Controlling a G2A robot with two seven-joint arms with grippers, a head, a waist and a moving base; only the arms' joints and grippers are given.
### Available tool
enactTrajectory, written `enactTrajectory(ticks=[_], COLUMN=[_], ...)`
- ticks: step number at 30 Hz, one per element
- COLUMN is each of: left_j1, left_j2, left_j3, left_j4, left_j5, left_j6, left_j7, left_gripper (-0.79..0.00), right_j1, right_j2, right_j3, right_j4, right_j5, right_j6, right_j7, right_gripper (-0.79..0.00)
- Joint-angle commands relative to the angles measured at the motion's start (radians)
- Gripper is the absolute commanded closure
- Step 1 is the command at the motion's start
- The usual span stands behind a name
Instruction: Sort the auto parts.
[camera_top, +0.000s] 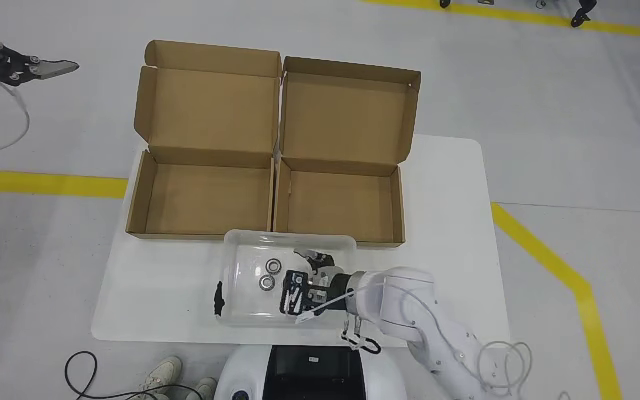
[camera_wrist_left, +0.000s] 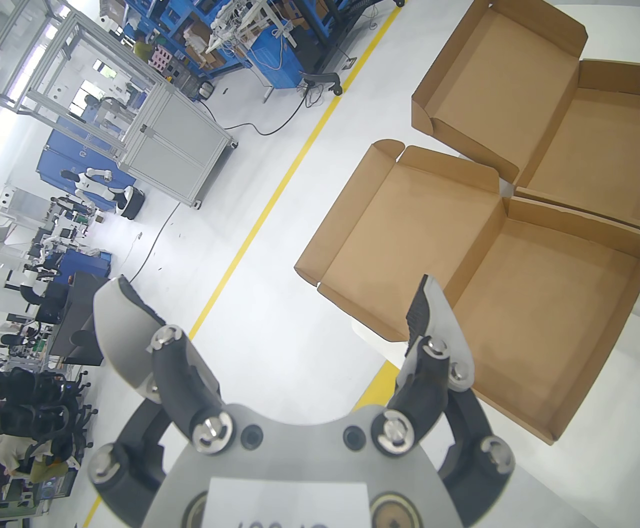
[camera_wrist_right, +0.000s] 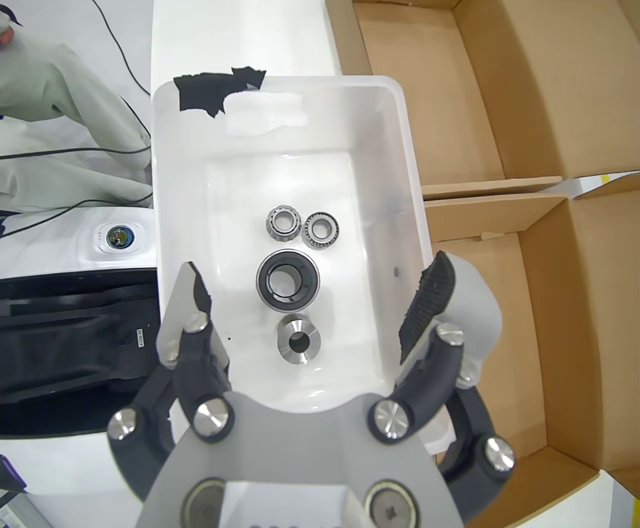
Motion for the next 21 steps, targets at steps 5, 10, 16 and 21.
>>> enactTrajectory(ticks=[5, 10, 16, 21], left_j1=[0.0, 0.0, 0.0, 0.0], left_j2=[0.0, 0.0, 0.0, 0.0], left_j3=[0.0, 0.0, 0.0, 0.0], left_j4=[0.0, 0.0, 0.0, 0.0], left_j5=[0.0, 0.0, 0.0, 0.0], left_j6=[0.0, 0.0, 0.0, 0.0], left_j7=[0.0, 0.0, 0.0, 0.0], left_gripper=[-0.785, -0.785, -0.785, -0.785], right_j1=[0.02, 0.046, 0.077, 0.101], right_j2=[-0.002, -0.006, -0.014, -0.021], right_j3=[-0.021, -0.061, -0.102, -0.136], right_j4=[0.037, 0.06, 0.102, 0.135], right_j5=[0.0, -0.011, -0.017, -0.029], right_j6=[0.04, 0.03, 0.054, 0.067], right_j7=[0.001, 0.038, 0.058, 0.058], right_gripper=[-0.665, -0.702, -0.671, -0.662])
